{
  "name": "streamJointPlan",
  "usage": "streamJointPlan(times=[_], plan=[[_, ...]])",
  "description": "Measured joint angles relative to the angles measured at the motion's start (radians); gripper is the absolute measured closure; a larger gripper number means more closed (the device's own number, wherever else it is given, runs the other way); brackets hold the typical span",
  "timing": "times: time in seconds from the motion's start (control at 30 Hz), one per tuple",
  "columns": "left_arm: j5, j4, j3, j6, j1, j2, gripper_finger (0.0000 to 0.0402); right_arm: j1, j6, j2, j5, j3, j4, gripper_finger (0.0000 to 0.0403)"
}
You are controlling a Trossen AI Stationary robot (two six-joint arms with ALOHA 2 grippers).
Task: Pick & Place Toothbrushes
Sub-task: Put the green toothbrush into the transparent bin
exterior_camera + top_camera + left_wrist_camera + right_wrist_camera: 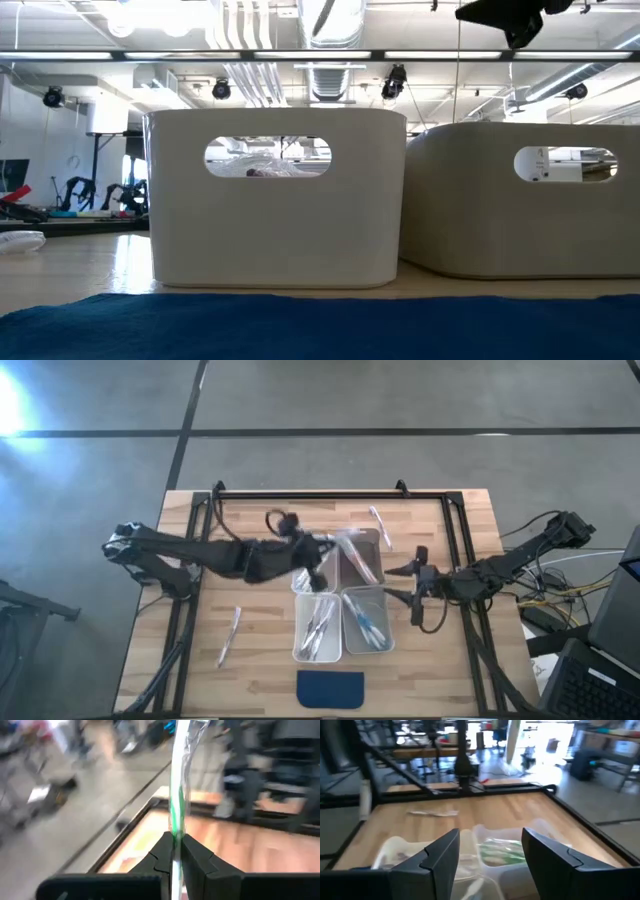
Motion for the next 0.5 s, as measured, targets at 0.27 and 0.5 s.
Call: streamJointPlan(times=[0.27,0.5], plan=[[0.005,-0.4,0.181,-0.266,0.161,0.027,0.0378,0.0,0.06,-0.023,0.18,-0.006,-0.091,0.0204],[0.27,-0.432,0.265,-0.353,0.307,0.033,0.0379,0.0,0.108,-0.029,0.202,-0.006,-0.134,0.0227]])
